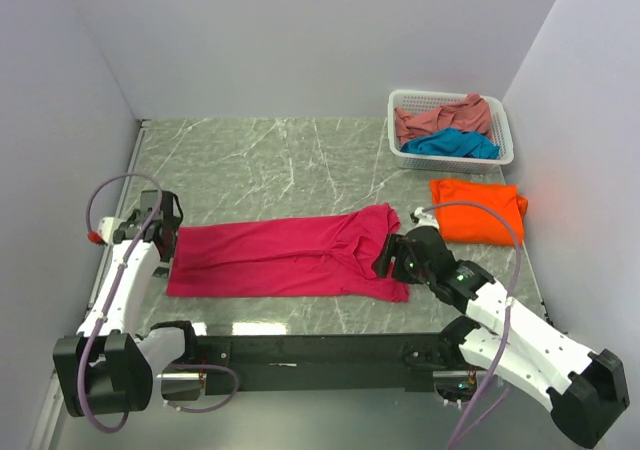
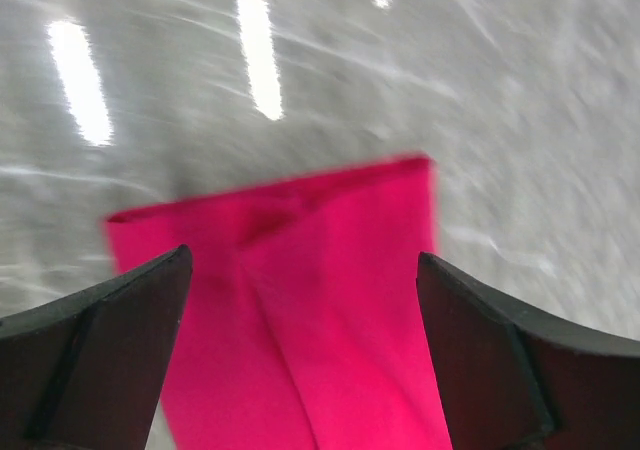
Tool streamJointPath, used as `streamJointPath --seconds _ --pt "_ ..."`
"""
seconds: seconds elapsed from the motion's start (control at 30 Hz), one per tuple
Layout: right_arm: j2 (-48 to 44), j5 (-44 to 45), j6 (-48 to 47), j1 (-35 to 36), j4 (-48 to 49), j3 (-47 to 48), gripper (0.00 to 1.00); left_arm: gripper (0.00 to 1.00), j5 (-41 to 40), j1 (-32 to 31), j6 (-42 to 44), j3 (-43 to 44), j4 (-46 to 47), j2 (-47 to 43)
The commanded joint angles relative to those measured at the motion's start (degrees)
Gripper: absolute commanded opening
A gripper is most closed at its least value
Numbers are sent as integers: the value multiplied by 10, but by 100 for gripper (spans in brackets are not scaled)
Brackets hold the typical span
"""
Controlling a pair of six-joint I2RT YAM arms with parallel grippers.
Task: Fold and stack the t-shirts
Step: Fold the tshirt
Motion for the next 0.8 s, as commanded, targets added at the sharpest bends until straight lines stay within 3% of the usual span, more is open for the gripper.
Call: streamJointPath --seconds 0.0,0.2,0.5,0.77 --pt "33 14 -9 3 50 57 76 99 104 0 98 30 91 1" --pt "209 41 -55 0 89 178 77 99 164 -39 165 60 134 106" --pt "476 43 -75 -4 73 340 77 99 194 -67 194 13 188 217" --pt "489 11 -89 0 63 284 77 99 150 -61 200 20 180 253"
